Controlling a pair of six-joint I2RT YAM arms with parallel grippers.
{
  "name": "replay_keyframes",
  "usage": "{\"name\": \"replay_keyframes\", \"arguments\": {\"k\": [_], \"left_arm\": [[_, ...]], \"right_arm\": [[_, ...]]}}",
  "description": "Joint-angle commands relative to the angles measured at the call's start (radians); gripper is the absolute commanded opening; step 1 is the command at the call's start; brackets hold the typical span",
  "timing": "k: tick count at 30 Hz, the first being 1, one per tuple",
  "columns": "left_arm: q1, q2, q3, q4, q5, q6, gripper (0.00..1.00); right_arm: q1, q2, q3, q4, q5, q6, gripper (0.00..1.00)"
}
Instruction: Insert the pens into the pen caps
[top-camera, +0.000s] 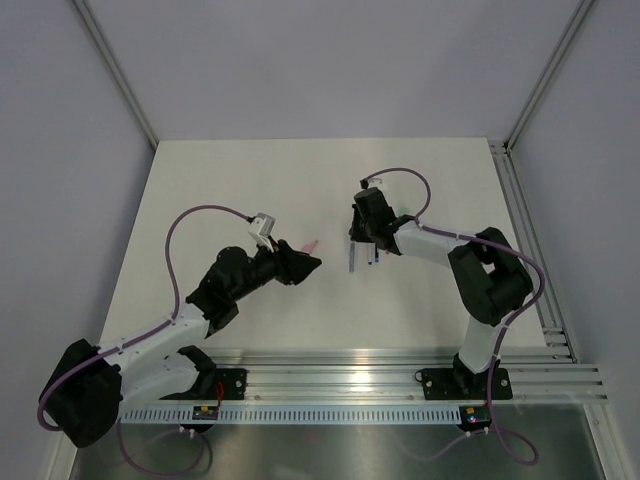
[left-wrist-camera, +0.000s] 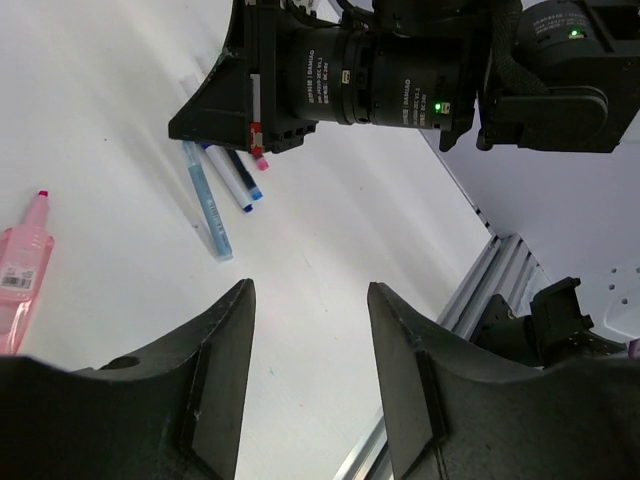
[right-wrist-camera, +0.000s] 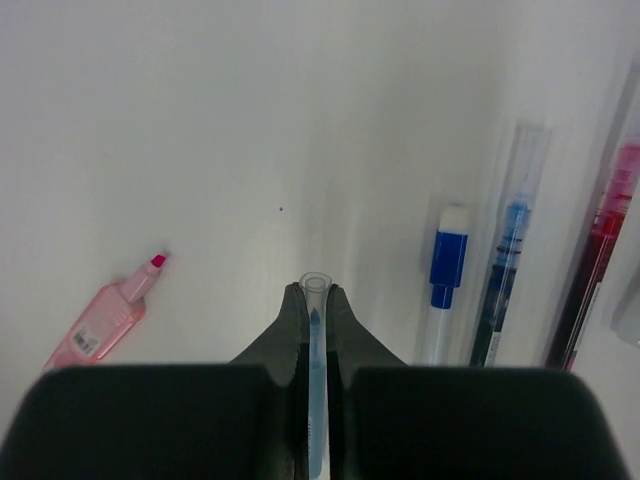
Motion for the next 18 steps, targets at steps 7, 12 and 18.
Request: {"name": "replay_keyframes", "arguments": {"k": [7, 12, 18], "left_arm": [[-0.001, 0.018, 0.057, -0.03, -0.1, 0.029, 0.48], [-0.001, 0.006, 0.062, -0.074, -0.164, 0.033, 0.48], [-0.001, -0.009, 0.059, -0.085, -0.189, 0.033, 0.47]], "right_arm": [[-0.023, 0.147, 0.167, -0.106, 0.061, -0.106, 0.01], [-0.024, 0.173, 0.182, -0.136, 0.113, -0.094, 0.11], [-0.024, 0.154, 0.182, -0.153, 0.147, -0.074, 0.25]]}}
